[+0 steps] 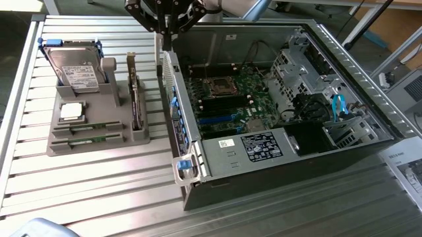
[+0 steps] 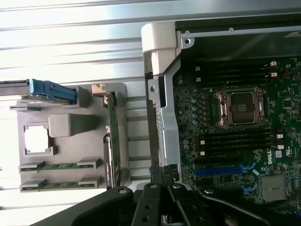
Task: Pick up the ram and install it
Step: 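Reach for the ram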
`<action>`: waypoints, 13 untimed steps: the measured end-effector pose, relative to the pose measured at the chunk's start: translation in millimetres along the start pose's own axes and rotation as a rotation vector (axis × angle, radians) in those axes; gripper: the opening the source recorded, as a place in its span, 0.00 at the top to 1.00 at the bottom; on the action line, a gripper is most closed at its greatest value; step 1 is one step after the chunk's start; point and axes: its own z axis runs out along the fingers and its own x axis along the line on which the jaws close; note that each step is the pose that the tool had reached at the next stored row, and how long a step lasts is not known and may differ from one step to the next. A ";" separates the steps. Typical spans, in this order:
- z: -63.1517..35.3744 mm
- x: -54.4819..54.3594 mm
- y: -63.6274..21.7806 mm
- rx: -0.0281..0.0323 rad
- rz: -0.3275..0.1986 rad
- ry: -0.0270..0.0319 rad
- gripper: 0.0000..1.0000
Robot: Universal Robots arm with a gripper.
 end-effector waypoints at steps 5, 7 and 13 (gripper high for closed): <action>-0.2 11.3 -0.9 0.0000 0.000 -0.0001 0.90; -0.4 15.3 -1.2 0.0000 0.000 0.0000 0.90; -0.7 27.5 -2.1 0.0000 0.000 0.0000 0.90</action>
